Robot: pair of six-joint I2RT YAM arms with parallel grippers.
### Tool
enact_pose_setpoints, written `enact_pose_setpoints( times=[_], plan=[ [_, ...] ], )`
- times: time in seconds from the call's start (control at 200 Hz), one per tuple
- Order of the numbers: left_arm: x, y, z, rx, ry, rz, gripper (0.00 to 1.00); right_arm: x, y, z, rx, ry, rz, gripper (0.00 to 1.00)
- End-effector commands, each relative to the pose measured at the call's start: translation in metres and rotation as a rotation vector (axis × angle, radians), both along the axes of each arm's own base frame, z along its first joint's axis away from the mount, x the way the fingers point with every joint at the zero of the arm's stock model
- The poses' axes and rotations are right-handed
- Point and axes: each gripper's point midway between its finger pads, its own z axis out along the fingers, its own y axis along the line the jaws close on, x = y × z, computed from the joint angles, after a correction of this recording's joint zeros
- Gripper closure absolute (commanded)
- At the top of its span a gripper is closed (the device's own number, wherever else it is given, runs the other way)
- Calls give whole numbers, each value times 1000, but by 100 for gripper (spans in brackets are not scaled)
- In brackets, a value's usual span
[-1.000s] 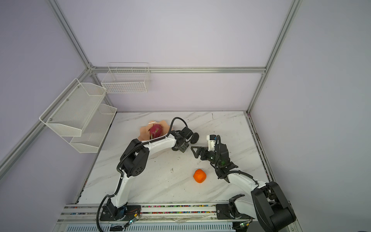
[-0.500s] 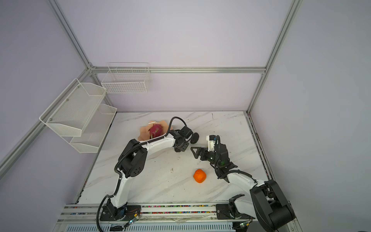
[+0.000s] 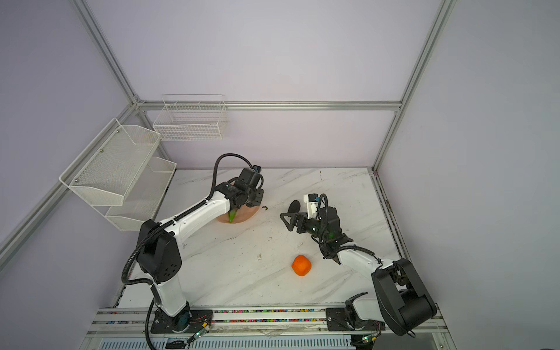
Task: Arrange fruit in a fruit bowl
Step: Place the fruit in the fruit bowl.
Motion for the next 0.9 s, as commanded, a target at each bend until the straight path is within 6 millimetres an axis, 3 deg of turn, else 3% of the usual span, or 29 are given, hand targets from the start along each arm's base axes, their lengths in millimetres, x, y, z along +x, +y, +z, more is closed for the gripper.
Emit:
enact_pose_setpoints(
  times=[0.0, 0.21, 0.395, 0.41, 0.575, 0.895],
  plan=[
    [6, 14, -32, 18, 53, 47, 56, -5, 13, 12, 26, -46, 46, 3],
    [21, 29, -54, 43, 73, 74, 56, -15, 33, 6, 17, -31, 86, 3],
    [20, 37, -77, 65, 109, 90, 54, -15, 35, 11, 29, -37, 86, 3],
    [20, 36, -77, 65, 110, 89, 54, -14, 36, 3, 18, -19, 86, 3],
    [20, 41, -93, 70, 140, 95, 52, -13, 37, -4, 5, -3, 84, 3],
    [17, 43, -95, 75, 141, 99, 37, -14, 35, -1, 5, -10, 72, 3]
  ],
)
